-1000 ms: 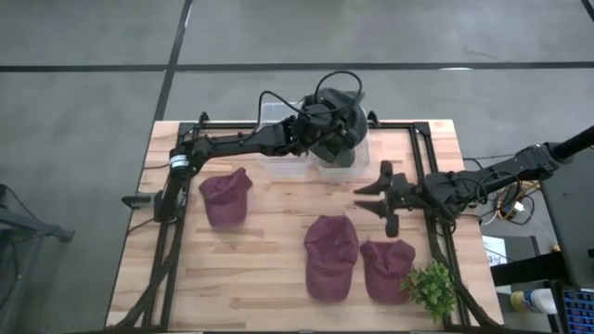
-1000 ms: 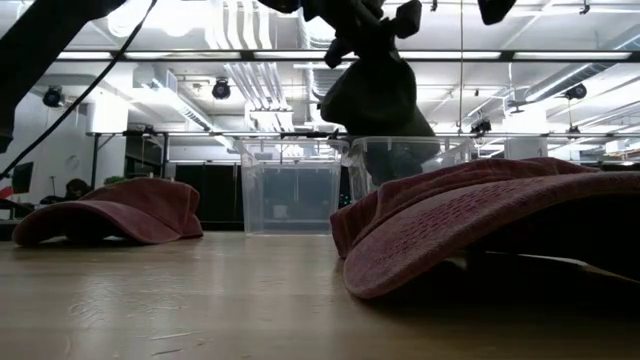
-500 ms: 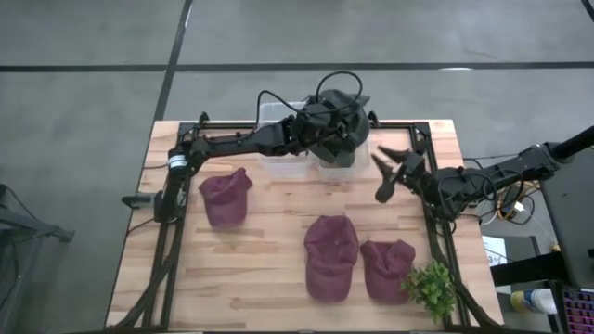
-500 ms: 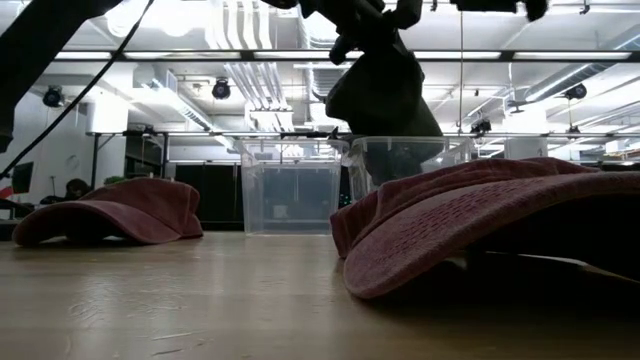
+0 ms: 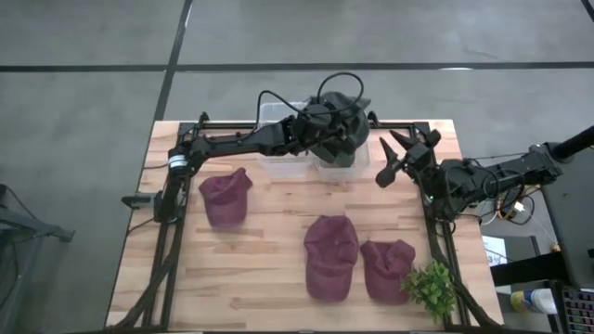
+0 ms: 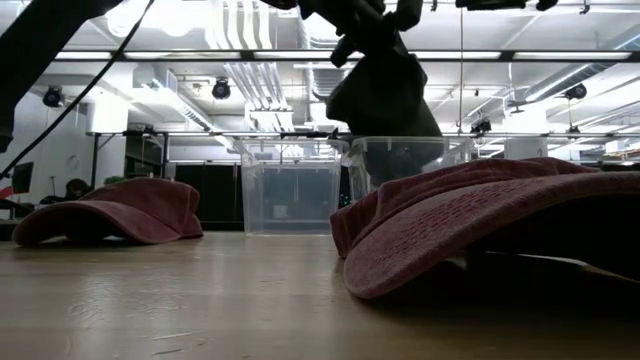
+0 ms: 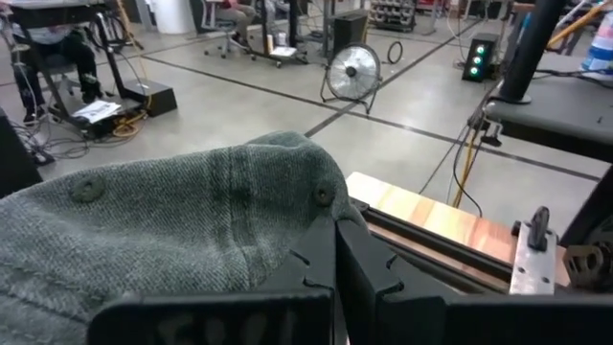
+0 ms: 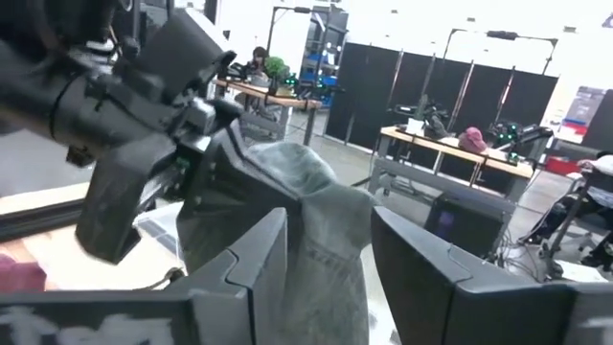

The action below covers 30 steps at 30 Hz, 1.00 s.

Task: Pick & Place hat
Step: Put the black cap into the right transparent bin

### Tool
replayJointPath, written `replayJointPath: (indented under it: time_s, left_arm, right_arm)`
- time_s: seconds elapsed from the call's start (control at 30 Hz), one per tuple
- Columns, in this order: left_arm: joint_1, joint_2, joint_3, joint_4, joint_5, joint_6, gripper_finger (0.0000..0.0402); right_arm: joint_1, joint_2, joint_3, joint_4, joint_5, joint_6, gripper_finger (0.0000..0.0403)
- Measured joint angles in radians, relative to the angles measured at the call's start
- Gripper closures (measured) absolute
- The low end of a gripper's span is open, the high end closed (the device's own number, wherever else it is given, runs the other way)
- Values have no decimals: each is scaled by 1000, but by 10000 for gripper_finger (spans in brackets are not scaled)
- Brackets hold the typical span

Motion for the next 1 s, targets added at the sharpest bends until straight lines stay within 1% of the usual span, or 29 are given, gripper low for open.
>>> replayJointPath:
  time_s: [0.17,0.27,0.37,0.6,0.7,0.83,0.9,1.0]
  left_arm:
    - [-1,0,0,1,2,0,398]
    - [-1,0,0,1,11,0,386]
    - [0,0,0,2,22,0,359]
    - [-1,0,16,3,23,-2,283]
    - [-2,0,40,4,23,-2,262]
    - [-2,0,88,3,33,-3,255]
    - [-5,-2,110,4,64,-3,255]
    - [-14,-2,139,-11,107,-3,255]
  right_arm:
    - [0,3,15,-1,0,-4,236]
    - [0,3,16,-2,0,-4,226]
    - [0,3,16,-28,0,14,218]
    - [-11,4,15,-148,-2,117,207]
    - [-39,4,14,-178,-38,155,207]
    - [-91,4,14,-183,-101,167,206]
    - [-110,4,14,-183,-126,174,206]
    - [-122,4,13,-184,-133,190,206]
